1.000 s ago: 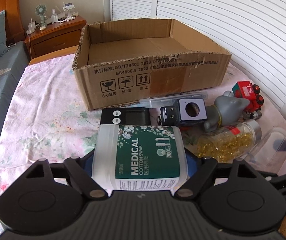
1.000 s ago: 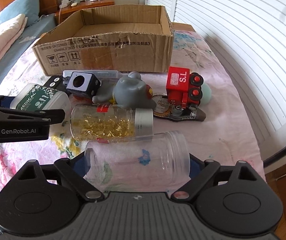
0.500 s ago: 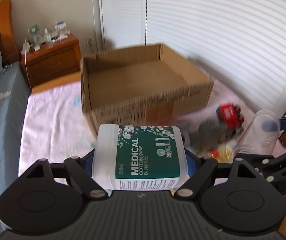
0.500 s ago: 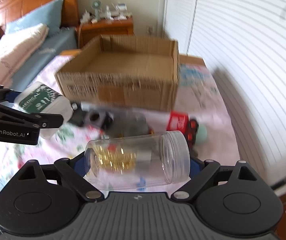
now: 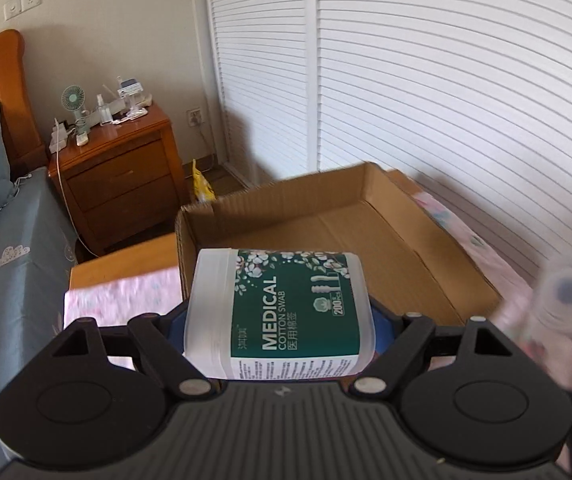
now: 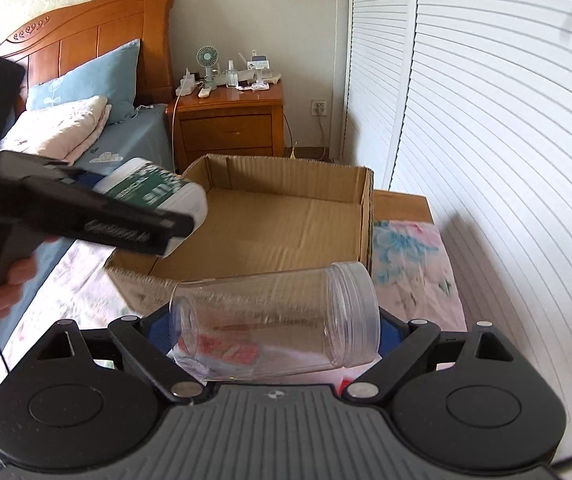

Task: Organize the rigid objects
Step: 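Drop the MEDICAL bottle into the box with the left tool while the right tool drops the clear jar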

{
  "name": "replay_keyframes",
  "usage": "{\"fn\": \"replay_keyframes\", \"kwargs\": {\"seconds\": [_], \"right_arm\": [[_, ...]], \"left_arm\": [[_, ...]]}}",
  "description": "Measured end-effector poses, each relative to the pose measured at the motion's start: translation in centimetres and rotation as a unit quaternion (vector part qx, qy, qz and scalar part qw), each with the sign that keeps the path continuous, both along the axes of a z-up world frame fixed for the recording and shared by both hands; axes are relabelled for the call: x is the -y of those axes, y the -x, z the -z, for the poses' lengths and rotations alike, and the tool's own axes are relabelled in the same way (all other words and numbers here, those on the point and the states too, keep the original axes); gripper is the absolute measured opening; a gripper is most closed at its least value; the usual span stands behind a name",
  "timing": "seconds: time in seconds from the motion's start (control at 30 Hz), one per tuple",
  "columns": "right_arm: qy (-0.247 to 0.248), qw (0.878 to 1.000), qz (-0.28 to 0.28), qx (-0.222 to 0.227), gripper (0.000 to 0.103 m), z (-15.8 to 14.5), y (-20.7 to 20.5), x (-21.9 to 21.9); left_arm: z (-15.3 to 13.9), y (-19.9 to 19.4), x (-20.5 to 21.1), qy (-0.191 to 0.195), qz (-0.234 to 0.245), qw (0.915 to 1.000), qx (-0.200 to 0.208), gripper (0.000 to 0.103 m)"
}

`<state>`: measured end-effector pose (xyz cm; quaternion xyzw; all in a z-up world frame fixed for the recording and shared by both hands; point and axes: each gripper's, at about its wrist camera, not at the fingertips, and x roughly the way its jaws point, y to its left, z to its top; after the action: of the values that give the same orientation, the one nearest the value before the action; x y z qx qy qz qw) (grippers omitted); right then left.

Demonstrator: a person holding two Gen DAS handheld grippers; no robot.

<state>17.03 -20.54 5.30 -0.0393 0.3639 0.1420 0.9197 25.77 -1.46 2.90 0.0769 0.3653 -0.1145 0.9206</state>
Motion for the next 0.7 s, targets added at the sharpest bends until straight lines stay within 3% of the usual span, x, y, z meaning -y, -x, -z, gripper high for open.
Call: {"fn": "replay_keyframes", "kwargs": {"seconds": [0.2, 0.33, 0.7], "right_arm": [[0.005, 1.0, 0.006, -0.004, 0.095, 0.1, -2.5, -0.1], [0.007, 1.0, 0.007, -0.007, 0.095, 0.5, -3.1, 0.0], [0.015, 1.0, -0.003, -0.002, 0.095, 0.2, -3.3, -0.9]], "left_arm": [[1.6, -5.0, 1.0, -0.011, -0.022, 0.9997, 0.002, 0.084], [2.4, -6.2, 0.9, -0.019, -0.036, 0.9992, 0.0, 0.089], [0.5, -0.2, -1.1, 0.007, -0.008, 0.9998, 0.017, 0.097]]}}
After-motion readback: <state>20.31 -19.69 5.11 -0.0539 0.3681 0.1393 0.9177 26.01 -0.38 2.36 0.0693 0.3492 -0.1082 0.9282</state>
